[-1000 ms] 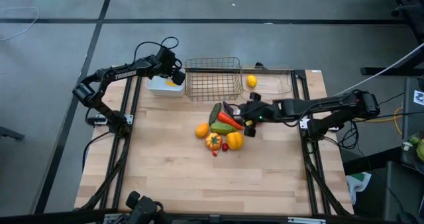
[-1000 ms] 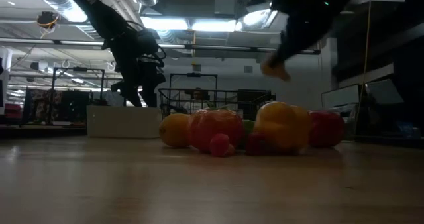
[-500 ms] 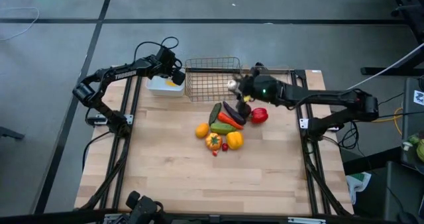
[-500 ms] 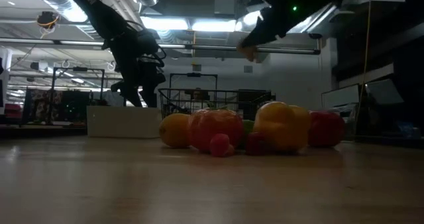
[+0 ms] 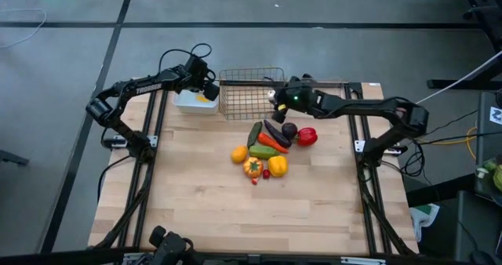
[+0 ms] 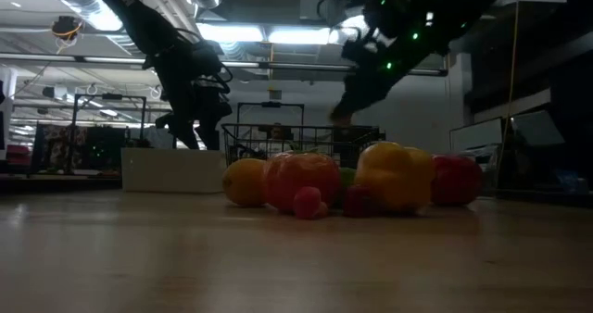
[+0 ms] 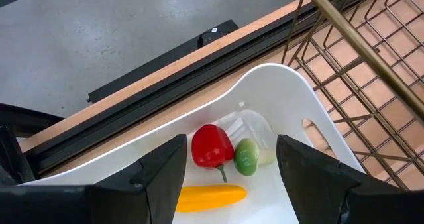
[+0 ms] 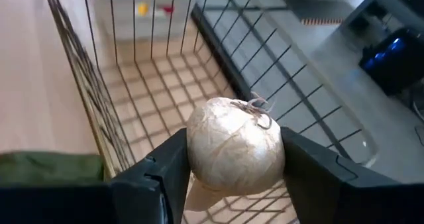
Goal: Sort produce into baskets
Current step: Put the garlic into the wire basket
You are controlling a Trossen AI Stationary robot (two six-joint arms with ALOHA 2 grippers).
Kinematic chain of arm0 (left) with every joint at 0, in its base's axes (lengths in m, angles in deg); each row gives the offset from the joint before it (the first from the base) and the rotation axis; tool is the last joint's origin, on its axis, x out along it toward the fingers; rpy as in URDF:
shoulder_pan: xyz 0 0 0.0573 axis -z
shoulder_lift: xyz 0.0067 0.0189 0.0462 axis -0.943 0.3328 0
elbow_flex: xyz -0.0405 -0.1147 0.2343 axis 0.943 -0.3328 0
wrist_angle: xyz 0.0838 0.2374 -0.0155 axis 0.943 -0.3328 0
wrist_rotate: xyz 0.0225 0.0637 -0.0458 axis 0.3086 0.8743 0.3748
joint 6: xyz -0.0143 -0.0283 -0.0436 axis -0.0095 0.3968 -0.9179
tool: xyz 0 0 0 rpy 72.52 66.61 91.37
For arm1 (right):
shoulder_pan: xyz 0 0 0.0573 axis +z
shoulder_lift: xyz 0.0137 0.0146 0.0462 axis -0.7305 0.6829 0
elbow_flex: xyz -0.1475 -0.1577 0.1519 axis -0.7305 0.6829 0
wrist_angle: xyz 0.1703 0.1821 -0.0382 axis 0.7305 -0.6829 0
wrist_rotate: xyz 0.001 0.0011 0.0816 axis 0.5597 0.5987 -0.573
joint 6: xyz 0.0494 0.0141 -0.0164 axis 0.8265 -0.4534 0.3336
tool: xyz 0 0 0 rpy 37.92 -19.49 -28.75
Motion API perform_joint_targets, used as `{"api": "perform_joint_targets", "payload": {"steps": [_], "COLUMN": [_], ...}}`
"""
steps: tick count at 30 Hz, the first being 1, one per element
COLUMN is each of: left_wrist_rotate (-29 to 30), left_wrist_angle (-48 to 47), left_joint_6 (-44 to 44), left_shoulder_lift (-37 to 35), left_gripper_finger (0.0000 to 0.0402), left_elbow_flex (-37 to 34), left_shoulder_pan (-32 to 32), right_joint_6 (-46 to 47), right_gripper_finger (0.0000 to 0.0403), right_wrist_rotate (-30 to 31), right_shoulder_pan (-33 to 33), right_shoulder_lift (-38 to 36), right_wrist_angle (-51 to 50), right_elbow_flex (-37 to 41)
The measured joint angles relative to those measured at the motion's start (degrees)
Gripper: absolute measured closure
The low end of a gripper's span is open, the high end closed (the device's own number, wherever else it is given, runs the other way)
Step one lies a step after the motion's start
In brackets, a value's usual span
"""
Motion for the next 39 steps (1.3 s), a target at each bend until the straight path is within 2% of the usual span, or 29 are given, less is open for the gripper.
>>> {"api": "perform_joint_targets", "payload": {"steps": [10, 32, 35, 39], "left_wrist_rotate": [0.00, 0.01, 0.01, 0.01], "left_wrist_angle": [-0.01, -0.01, -0.02, -0.02], "left_joint_6": [-0.03, -0.14, -0.14, -0.14], "left_shoulder_lift": [0.00, 0.00, 0.02, 0.02], "left_gripper_finger": [0.0172, 0.0172, 0.0172, 0.0172], "left_elbow_flex": [0.00, -0.02, -0.02, -0.02], "left_shoulder_pan": [0.00, 0.00, 0.00, 0.02], "right_joint_6": [0.21, 0.07, 0.20, 0.76], "right_gripper_finger": [0.0200, 0.0199, 0.0183, 0.0142], "right_wrist_rotate": [0.89, 2.97, 3.09, 5.56], "right_shoulder_pan": [0.07, 0.09, 0.09, 0.13], "right_shoulder_lift": [5.47, 5.65, 5.65, 5.63], "right_wrist_angle": [0.68, 1.70, 1.66, 1.80], "right_elbow_flex": [-0.11, -0.07, -0.07, -0.07]}}
